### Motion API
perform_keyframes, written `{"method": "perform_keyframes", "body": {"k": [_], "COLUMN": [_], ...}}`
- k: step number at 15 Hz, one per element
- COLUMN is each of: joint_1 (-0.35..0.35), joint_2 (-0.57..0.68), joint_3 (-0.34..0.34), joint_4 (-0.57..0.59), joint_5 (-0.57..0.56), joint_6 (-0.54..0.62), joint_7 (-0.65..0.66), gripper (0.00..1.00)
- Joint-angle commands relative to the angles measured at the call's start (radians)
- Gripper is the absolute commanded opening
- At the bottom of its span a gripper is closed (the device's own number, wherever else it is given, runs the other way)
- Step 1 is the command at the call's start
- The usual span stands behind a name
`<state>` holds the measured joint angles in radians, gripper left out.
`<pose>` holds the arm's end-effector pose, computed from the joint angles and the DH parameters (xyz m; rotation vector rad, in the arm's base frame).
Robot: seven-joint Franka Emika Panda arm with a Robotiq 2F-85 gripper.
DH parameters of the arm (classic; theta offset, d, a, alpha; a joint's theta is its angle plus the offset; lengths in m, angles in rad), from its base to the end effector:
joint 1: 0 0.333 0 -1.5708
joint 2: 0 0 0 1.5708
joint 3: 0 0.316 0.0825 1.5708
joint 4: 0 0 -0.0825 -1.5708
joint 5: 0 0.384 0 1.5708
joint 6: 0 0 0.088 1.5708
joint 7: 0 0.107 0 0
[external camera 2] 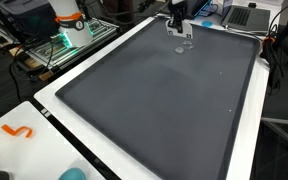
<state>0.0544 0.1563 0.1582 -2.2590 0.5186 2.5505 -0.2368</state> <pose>0.5369 0.1087 0.3056 -2.7972 -0.0432 -0.1875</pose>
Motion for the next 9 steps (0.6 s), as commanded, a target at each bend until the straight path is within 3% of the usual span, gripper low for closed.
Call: {"method": "perform_keyframes", "body": {"k": [1,9], "joint_1": [0.014,0.039], "joint_2": [-0.038,-0.051], "joint_3": [0.001,0.000], "joint_4": [-0.056,-0.059], "joint_5": [-0.029,-0.121], "joint_6": [0.034,0.027], "joint_7": [0.029,0.079], "gripper": [0.01,0.01]}}
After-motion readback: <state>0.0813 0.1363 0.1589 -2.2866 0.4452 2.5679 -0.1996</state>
